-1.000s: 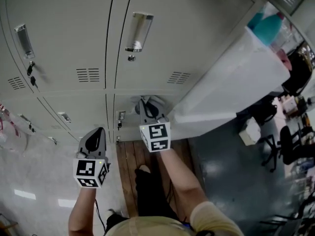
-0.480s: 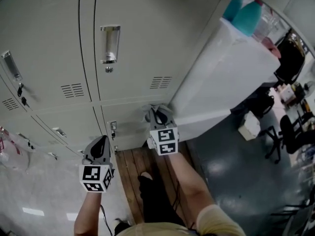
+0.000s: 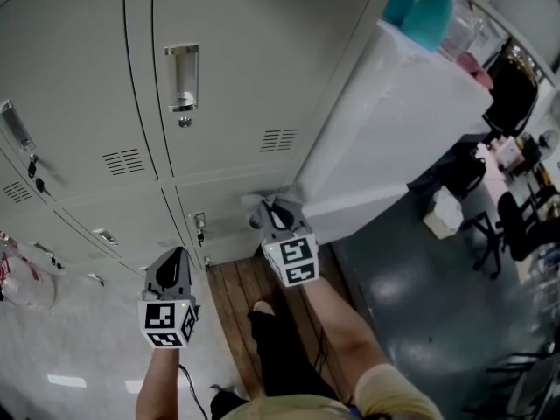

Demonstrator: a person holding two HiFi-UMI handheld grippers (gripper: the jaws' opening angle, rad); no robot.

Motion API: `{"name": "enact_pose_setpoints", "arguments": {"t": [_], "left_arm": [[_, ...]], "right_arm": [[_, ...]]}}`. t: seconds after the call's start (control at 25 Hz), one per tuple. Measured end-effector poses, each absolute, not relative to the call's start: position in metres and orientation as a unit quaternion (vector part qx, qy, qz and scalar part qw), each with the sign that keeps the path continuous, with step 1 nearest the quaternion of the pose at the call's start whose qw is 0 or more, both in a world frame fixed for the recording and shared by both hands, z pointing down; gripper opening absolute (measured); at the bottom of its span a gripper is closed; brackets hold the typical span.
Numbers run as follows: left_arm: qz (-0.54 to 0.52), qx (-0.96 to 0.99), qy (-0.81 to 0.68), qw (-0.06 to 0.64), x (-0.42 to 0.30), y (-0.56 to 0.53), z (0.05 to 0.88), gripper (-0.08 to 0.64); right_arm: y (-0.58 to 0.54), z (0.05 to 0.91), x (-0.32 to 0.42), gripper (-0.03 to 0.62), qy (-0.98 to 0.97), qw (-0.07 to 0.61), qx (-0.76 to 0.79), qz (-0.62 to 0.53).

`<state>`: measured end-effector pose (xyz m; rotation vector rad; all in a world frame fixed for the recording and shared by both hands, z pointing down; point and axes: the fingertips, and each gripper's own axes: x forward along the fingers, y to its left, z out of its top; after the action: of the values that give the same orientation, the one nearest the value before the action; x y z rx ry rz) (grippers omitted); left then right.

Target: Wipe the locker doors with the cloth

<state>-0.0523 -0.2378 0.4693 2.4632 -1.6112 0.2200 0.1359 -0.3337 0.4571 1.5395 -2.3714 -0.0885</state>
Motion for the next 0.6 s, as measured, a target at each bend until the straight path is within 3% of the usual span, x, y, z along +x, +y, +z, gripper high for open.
{"name": "enact_pose_setpoints", "arguments": {"t": [0.6], "left_arm": [[0.085,0.776,-0.611,0.129,-0.138,-0.215,0.497,-0.006]], "right_arm": [[-0.316,0.48,-0.023,0.005,-0.893,0.157,0.421,-0.025]]}}
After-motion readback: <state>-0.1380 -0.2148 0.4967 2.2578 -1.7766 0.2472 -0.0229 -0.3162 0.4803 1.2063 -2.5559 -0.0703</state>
